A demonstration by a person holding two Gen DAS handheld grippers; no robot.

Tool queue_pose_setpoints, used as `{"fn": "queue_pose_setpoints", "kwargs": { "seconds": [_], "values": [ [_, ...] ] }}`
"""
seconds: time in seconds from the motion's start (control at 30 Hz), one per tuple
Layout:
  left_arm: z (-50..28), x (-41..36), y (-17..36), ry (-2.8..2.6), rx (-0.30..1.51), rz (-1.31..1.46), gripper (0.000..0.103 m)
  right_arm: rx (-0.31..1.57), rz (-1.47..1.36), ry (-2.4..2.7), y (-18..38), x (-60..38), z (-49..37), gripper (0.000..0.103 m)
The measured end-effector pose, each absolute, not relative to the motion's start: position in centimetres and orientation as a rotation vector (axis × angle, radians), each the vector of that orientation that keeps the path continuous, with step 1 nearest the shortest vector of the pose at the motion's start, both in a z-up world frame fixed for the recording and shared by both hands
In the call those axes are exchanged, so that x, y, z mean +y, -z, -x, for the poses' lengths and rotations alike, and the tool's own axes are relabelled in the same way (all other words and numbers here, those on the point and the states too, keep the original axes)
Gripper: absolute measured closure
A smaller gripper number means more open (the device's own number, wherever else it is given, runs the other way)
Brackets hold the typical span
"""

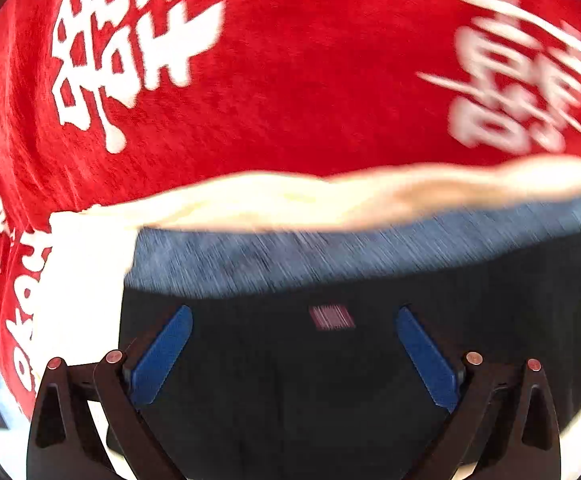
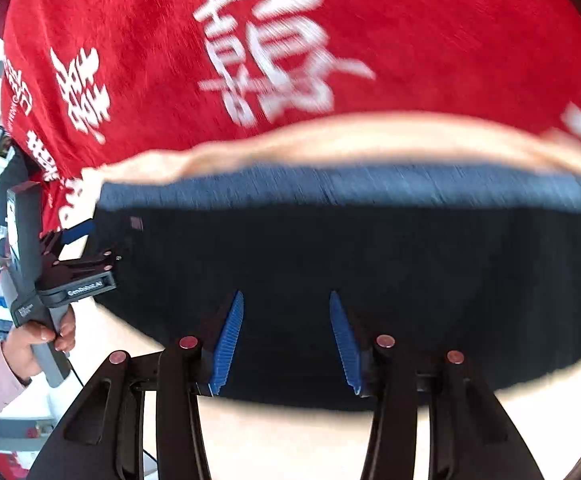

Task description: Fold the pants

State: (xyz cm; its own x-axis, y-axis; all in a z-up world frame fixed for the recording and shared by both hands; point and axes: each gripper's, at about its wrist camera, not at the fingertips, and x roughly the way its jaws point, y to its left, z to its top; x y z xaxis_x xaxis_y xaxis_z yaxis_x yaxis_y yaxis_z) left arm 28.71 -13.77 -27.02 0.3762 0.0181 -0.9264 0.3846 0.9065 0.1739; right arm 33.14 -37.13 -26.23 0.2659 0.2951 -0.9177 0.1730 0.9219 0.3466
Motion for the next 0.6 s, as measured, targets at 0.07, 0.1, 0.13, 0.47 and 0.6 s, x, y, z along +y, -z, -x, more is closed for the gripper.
{"fn": "queue_pose_setpoints", "kwargs": {
  "seconds": [0.07, 0.1, 0.13, 0.47, 0.6],
  "values": [
    [-31.2, -12.8, 29.0, 0.159, 1.217, -0.365, 0.000, 1.334, -0.411, -0.077, 28.3, -37.0, -36.0, 0.053],
    [-30.9, -11.9, 29.6, 0.166, 1.229, -0.318, 0.000, 1.364, -0.401, -0.056, 29.5, -36.8, -37.2, 0.053],
    [-30.9, -11.2, 29.6, 0.178, 1.198, -0.272, 0.000, 1.393, -0.390, -0.035, 30.6, -36.6, -38.0, 0.053],
    [-31.9, -11.7, 28.7, 0.155, 1.229, -0.361, 0.000, 1.329, -0.455, 0.226, 28.2, -44.7, -36.0, 0.051],
    [-27.9, -13.4, 26.5, 0.211, 1.244, -0.353, 0.000, 1.328, -0.490, 0.182, 25.9, -45.8, -31.2, 0.038]
  ]
}}
